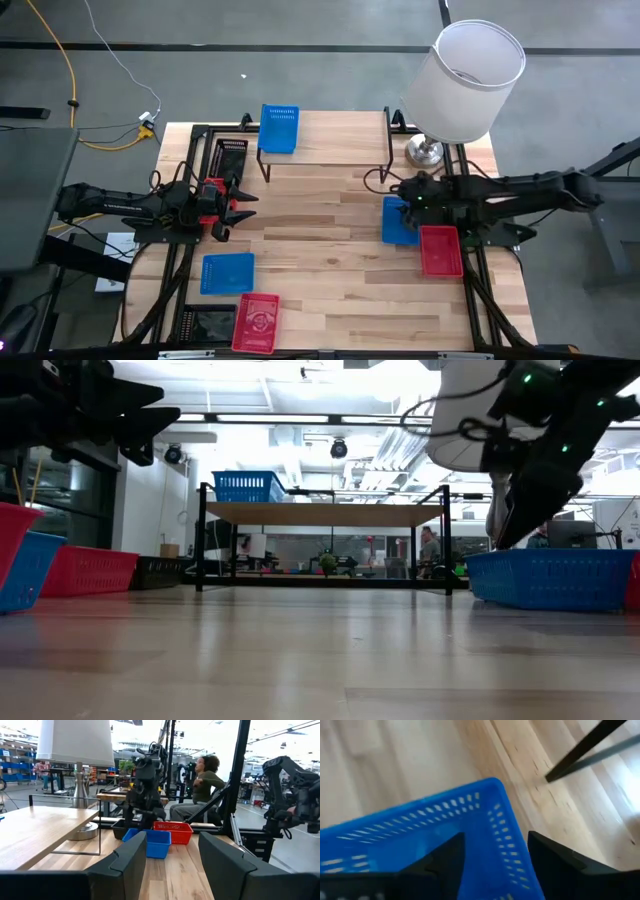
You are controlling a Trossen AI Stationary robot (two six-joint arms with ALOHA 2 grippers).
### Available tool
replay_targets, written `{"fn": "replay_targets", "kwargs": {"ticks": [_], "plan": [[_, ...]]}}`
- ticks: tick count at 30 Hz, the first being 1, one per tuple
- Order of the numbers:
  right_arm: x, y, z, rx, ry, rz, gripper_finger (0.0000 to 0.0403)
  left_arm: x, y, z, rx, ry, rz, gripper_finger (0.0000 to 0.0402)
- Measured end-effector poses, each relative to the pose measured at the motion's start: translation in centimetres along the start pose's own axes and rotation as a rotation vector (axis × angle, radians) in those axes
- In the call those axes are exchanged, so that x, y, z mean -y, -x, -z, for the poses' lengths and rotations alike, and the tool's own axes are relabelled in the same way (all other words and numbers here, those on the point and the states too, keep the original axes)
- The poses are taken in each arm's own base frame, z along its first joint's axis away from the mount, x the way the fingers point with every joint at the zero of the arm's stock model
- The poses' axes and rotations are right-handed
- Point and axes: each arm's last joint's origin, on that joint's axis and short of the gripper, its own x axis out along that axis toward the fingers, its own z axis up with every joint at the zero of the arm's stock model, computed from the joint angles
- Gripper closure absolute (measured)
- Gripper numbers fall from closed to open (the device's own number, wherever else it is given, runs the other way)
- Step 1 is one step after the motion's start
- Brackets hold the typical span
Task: Stack baskets on shelf by color
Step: Stack the top blue bin on top of the blue bin on the shelf
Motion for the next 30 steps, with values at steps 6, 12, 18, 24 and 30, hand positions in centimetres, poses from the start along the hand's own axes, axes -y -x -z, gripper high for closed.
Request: {"fn": "replay_targets", "kwargs": {"ticks": [6,12,18,24,30], "plan": [[0.6,-1.7,-0.1,-0.076,0.058,0.05,0.02,0.0,0.0,0.0,0.0,0.0,0.0,0.0231],[1.1,-2.8,-0.1,-0.131,0.07,0.078,0.0216,0.0,0.0,0.0,0.0,0.0,0.0,0.0231],[0.8,-2.9,-0.1,-0.148,0.067,0.027,0.0309,0.0,0.0,0.0,0.0,0.0,0.0,0.0231],[-0.7,-1.1,-3.0,-0.057,0.052,-0.098,0.0386,-0.1,0.0,-0.2,0.022,-0.009,-0.022,0.0231],[-3.7,3.9,-8.9,0.21,0.152,-0.268,0.0399,0.0,0.0,-0.4,0.038,-0.008,-0.018,0.0231]]}}
